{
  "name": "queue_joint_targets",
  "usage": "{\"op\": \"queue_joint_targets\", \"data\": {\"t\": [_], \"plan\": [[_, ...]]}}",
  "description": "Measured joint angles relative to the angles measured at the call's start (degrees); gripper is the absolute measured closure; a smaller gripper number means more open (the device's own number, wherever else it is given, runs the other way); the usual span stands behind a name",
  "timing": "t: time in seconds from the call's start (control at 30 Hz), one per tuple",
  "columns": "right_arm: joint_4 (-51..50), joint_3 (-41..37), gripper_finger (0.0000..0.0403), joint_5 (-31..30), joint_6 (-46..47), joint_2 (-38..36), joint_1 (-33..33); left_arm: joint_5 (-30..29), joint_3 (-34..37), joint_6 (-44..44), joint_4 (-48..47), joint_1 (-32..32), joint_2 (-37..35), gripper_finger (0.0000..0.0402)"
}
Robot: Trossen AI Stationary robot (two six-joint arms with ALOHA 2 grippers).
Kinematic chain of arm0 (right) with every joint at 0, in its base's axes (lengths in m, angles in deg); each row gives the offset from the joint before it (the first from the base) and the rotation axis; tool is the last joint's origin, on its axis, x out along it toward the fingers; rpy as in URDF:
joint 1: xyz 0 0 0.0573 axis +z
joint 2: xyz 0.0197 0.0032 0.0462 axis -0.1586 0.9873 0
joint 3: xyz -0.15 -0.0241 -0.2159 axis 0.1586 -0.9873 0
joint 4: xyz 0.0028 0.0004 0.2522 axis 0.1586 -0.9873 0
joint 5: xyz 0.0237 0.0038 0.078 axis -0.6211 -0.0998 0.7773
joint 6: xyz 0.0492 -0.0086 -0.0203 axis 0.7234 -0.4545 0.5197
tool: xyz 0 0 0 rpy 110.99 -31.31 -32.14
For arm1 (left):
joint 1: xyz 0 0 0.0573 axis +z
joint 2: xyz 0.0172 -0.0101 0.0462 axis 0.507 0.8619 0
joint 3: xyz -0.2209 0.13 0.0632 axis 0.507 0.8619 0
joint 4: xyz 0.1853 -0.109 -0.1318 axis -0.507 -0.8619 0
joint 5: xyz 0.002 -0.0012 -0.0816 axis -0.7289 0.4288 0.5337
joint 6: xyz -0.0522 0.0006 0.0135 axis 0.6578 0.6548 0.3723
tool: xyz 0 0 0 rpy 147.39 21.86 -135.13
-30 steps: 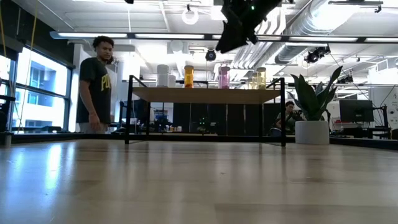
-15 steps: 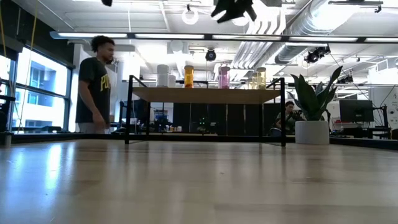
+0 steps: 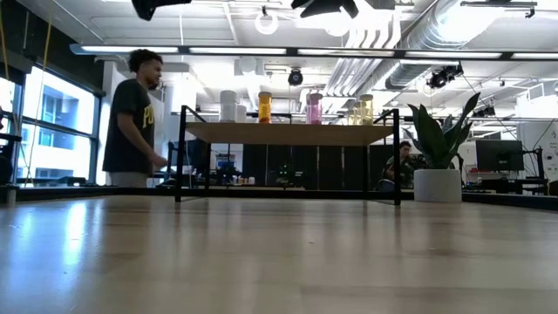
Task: Pick and place medicine bottles onto shelf by color
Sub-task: Return to Home Position
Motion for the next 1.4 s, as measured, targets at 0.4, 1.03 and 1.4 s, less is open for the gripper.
{"op": "queue_joint_targets", "data": {"t": [0.4,1.03,1.4], "plan": [[2.1,0.0,0.0257,0.0,3.5,-0.4,1.2,-0.1,19.2,5.8,9.5,-4.9,-13.1,0.0179],[7.3,0.0,0.0257,0.0,4.1,-5.4,1.0,-0.7,41.0,12.4,18.3,-10.1,-39.8,0.0179],[0.4,0.0,0.0257,0.3,-2.1,-13.1,1.1,-0.1,51.0,15.9,25.7,-10.1,-42.1,0.0179]]}}
